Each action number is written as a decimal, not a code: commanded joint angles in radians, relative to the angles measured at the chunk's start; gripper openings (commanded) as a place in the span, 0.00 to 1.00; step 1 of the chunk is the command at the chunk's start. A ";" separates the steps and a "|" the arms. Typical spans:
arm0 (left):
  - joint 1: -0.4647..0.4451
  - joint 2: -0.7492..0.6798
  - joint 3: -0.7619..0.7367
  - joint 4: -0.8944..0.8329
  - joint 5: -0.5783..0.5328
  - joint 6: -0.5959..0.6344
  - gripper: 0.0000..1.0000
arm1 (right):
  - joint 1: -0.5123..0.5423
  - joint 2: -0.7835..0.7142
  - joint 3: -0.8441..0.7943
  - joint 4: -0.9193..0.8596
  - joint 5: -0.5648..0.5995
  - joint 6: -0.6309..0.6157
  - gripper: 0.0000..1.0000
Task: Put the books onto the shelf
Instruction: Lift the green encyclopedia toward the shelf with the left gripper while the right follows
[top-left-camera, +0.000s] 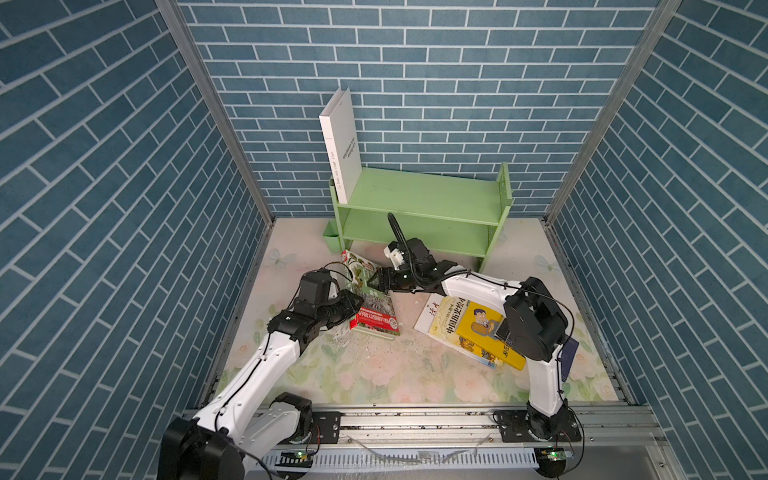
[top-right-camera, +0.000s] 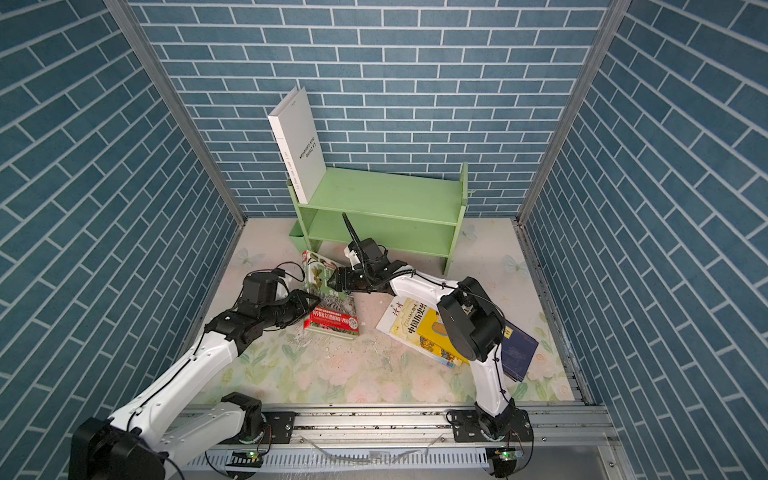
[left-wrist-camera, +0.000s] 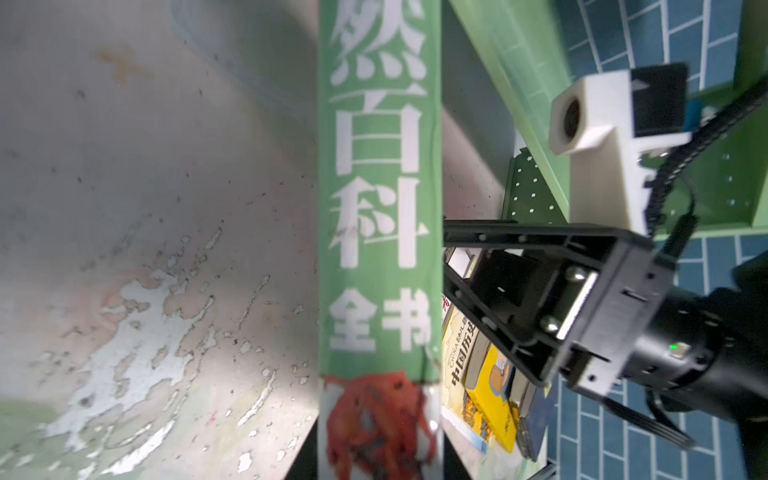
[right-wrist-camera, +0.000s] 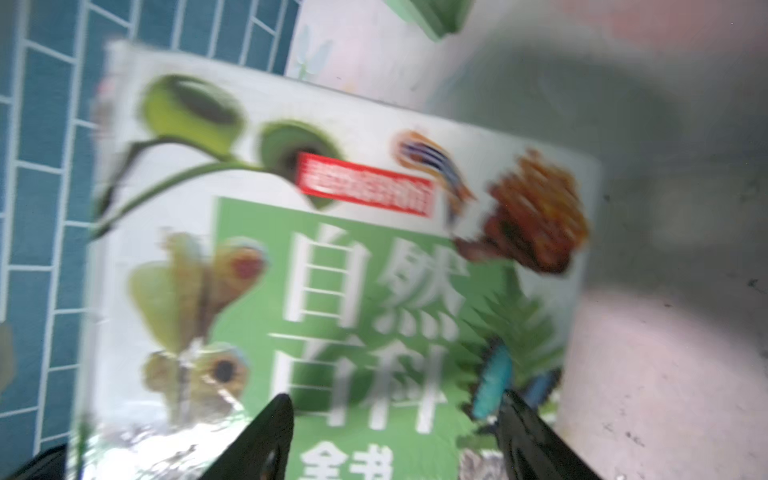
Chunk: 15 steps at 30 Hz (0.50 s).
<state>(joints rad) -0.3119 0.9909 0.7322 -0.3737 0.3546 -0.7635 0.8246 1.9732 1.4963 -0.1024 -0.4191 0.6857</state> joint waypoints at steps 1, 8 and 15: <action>-0.010 -0.069 0.141 -0.005 0.000 0.223 0.16 | 0.002 -0.126 -0.005 -0.022 0.014 -0.093 0.79; -0.012 -0.056 0.384 -0.202 -0.001 0.474 0.14 | 0.002 -0.236 0.052 -0.143 0.099 -0.155 0.81; -0.011 -0.035 0.595 -0.346 0.108 0.606 0.15 | 0.001 -0.359 0.038 -0.218 0.195 -0.189 0.81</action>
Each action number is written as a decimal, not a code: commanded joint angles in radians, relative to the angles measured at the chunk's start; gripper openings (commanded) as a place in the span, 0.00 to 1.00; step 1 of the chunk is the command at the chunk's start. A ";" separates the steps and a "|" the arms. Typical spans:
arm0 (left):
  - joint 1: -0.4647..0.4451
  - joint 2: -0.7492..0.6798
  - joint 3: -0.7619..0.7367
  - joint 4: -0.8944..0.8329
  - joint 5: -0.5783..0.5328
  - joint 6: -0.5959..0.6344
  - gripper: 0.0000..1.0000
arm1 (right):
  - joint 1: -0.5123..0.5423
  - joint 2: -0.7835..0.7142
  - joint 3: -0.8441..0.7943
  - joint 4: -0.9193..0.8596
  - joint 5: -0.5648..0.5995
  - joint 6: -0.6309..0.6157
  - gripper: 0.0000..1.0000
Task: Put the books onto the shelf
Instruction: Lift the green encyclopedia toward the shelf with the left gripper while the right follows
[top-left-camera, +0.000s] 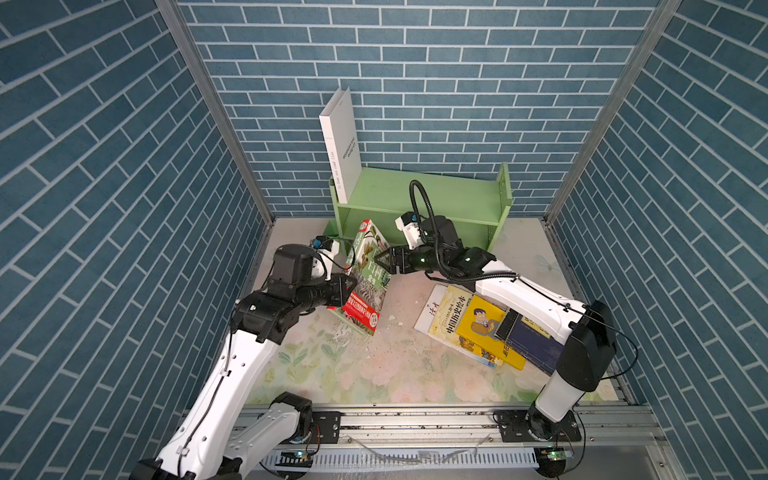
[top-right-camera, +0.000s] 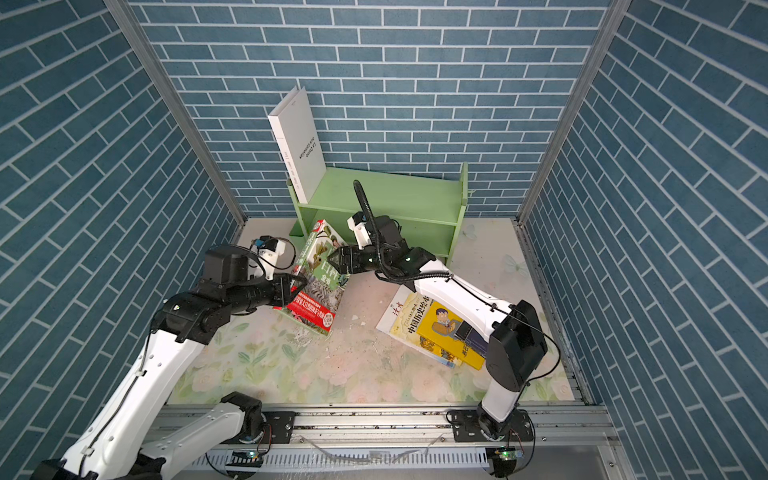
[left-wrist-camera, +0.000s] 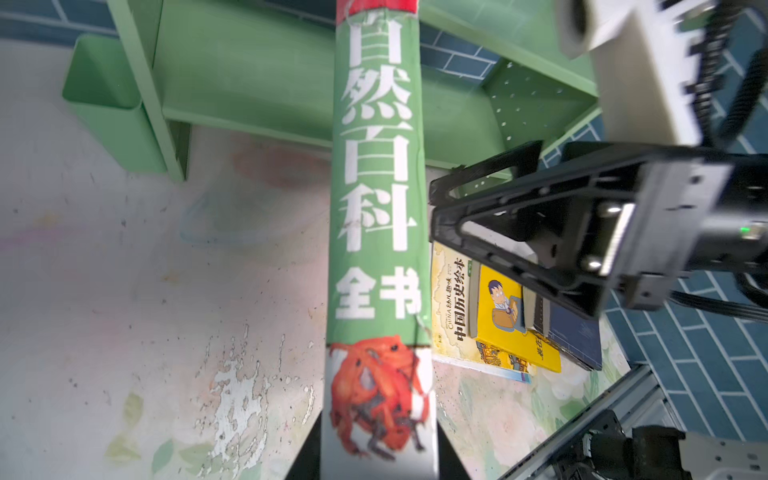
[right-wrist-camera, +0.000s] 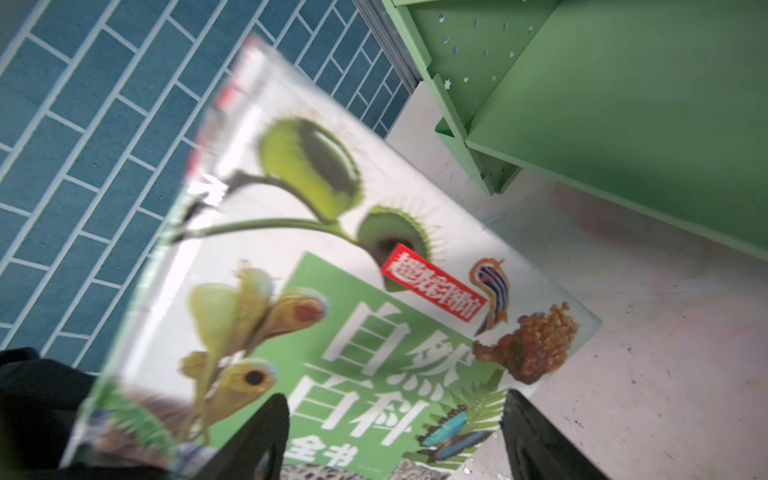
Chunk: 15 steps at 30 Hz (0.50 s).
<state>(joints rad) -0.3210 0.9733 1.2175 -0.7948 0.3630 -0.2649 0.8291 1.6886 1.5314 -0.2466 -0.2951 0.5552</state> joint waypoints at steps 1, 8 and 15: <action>-0.002 -0.016 0.126 0.072 0.116 0.111 0.15 | -0.004 -0.096 0.003 -0.092 0.094 -0.069 0.81; -0.002 -0.007 0.183 0.160 0.199 0.083 0.14 | -0.006 -0.237 -0.005 -0.121 0.268 -0.114 0.88; -0.003 0.056 0.293 0.260 0.259 0.052 0.13 | -0.018 -0.312 -0.012 -0.101 0.317 -0.141 0.91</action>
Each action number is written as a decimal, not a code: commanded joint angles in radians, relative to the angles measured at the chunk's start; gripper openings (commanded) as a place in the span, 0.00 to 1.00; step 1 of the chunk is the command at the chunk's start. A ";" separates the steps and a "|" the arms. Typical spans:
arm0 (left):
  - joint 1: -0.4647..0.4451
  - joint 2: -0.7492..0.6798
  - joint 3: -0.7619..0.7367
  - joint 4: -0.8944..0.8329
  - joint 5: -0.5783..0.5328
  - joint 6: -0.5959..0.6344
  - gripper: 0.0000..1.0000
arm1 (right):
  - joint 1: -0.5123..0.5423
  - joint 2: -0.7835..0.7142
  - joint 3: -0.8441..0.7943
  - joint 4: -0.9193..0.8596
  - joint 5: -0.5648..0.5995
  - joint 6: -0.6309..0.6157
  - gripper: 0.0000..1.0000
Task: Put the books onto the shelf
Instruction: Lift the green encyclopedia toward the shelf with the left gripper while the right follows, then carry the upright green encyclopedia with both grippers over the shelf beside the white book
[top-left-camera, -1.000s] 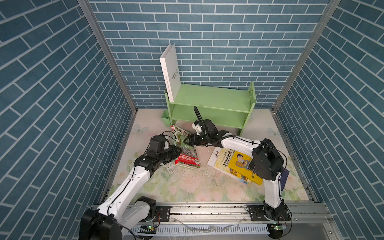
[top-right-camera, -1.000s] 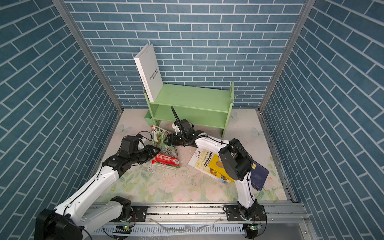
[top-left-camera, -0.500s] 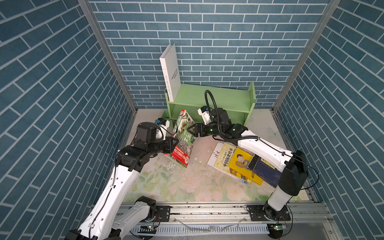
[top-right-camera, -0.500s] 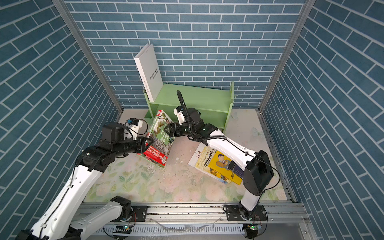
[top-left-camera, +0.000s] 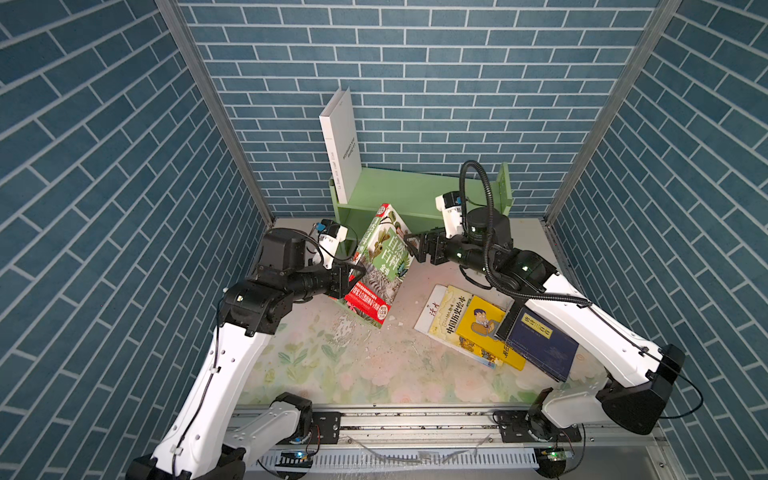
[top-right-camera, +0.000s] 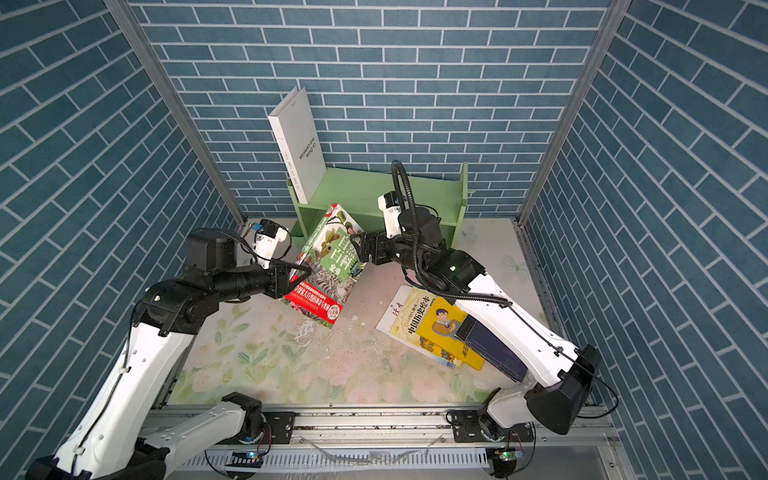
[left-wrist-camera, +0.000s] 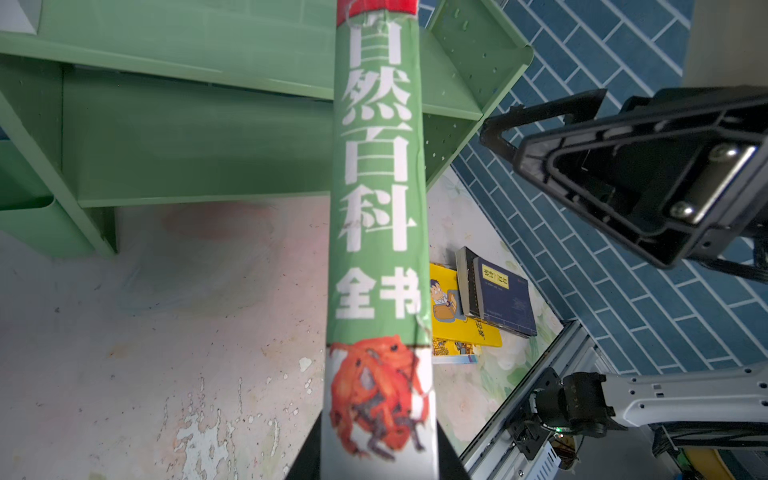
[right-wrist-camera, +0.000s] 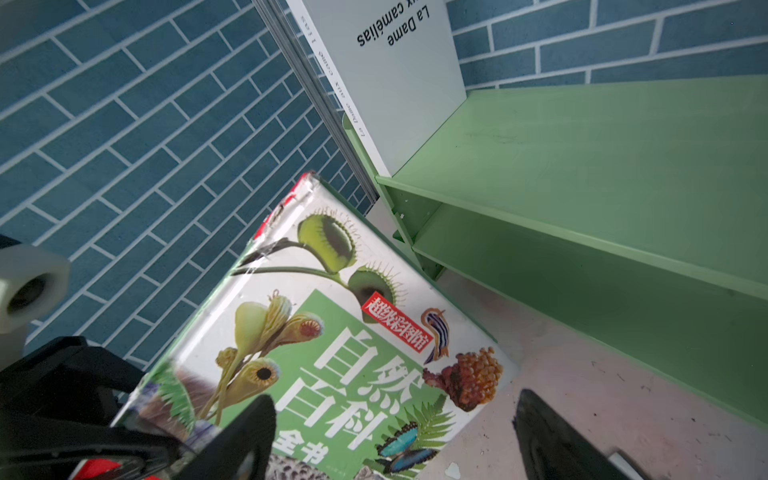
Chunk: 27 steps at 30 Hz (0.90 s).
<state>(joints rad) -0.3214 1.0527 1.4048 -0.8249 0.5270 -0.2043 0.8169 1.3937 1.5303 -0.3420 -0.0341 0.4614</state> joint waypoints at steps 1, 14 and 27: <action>-0.002 -0.017 0.117 0.304 0.097 -0.012 0.13 | -0.008 -0.022 -0.010 -0.003 0.061 -0.049 0.91; -0.003 0.075 0.222 0.585 0.041 -0.060 0.10 | -0.021 -0.036 0.017 0.049 0.082 -0.089 0.93; -0.016 0.248 0.270 0.953 -0.164 0.018 0.09 | -0.040 0.190 0.255 0.130 0.041 -0.141 0.94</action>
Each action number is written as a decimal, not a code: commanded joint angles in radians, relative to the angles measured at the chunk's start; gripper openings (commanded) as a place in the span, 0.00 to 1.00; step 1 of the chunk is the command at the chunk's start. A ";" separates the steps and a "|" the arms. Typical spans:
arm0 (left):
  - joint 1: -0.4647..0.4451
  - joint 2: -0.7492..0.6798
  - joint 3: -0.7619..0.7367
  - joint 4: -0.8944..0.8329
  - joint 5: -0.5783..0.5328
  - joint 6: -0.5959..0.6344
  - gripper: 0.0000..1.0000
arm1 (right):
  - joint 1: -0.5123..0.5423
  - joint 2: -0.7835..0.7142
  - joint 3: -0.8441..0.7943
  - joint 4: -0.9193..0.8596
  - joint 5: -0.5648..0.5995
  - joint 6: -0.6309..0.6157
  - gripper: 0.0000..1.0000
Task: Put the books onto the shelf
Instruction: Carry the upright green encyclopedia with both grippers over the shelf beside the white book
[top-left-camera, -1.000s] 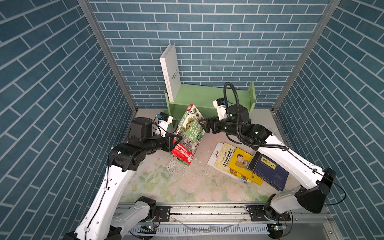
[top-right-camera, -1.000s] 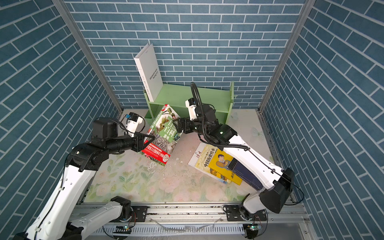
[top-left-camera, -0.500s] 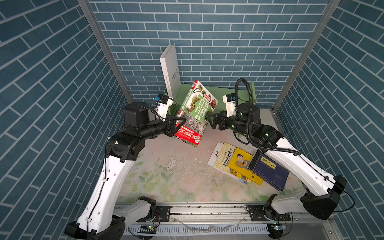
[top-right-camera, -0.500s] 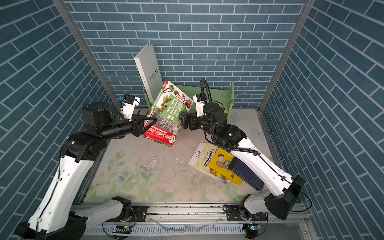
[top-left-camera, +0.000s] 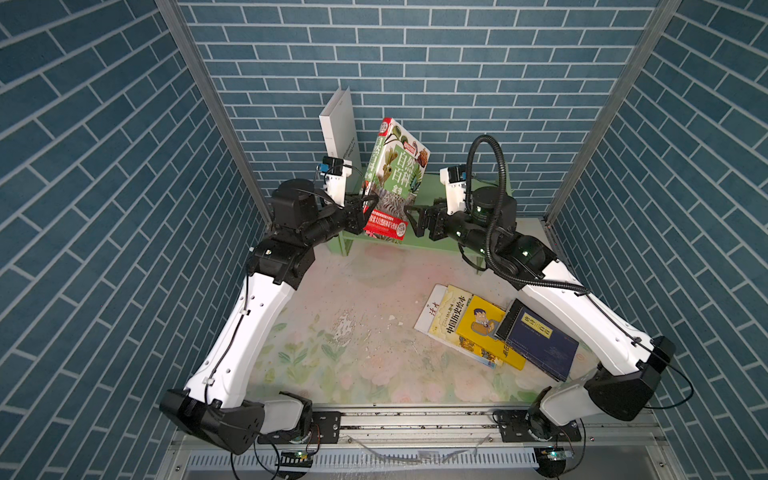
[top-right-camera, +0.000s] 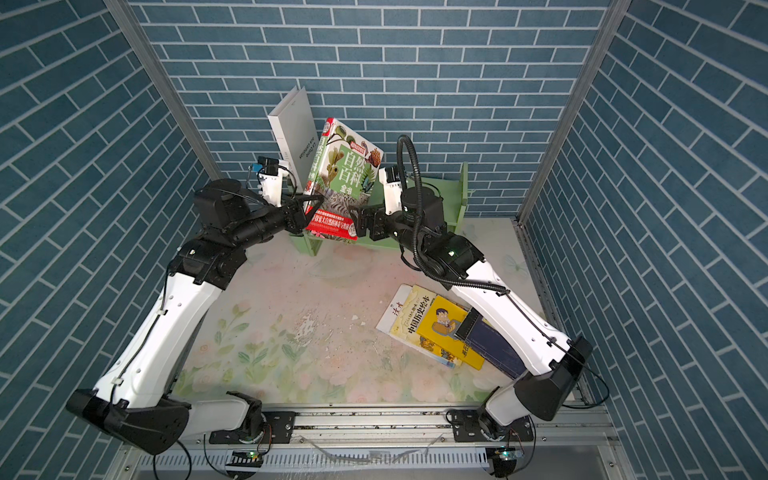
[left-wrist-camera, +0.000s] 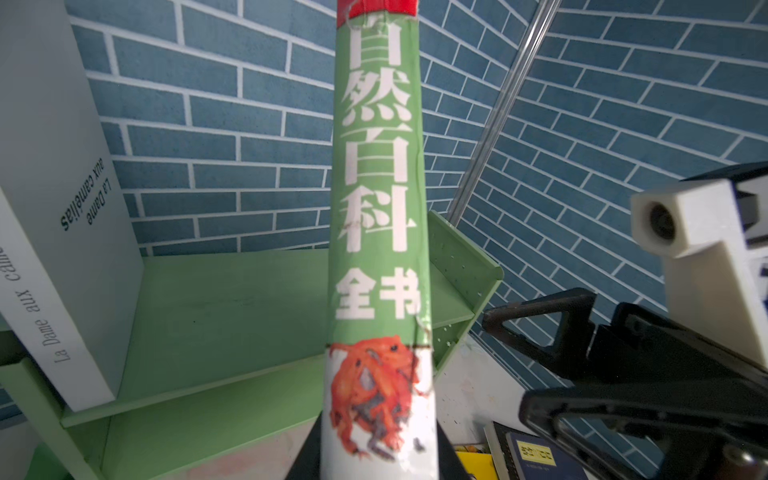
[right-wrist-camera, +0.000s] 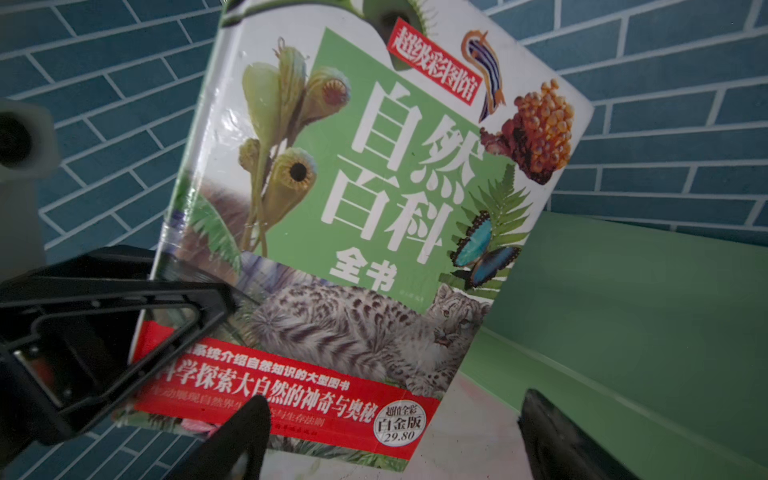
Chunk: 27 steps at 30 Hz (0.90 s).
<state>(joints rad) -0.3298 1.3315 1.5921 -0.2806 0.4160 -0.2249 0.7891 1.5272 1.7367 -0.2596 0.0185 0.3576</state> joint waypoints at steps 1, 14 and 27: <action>-0.008 -0.014 0.081 0.448 -0.069 0.041 0.09 | -0.021 0.090 0.078 0.063 -0.016 -0.026 0.94; -0.008 0.242 0.267 0.656 -0.115 0.080 0.07 | -0.134 0.358 0.278 0.161 -0.138 0.153 0.93; -0.008 0.349 0.184 0.881 -0.204 0.121 0.05 | -0.151 0.552 0.483 0.151 -0.179 0.220 0.93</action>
<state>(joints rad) -0.3340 1.7313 1.7443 0.2535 0.2390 -0.1307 0.6422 2.0483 2.1784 -0.1368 -0.1398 0.5358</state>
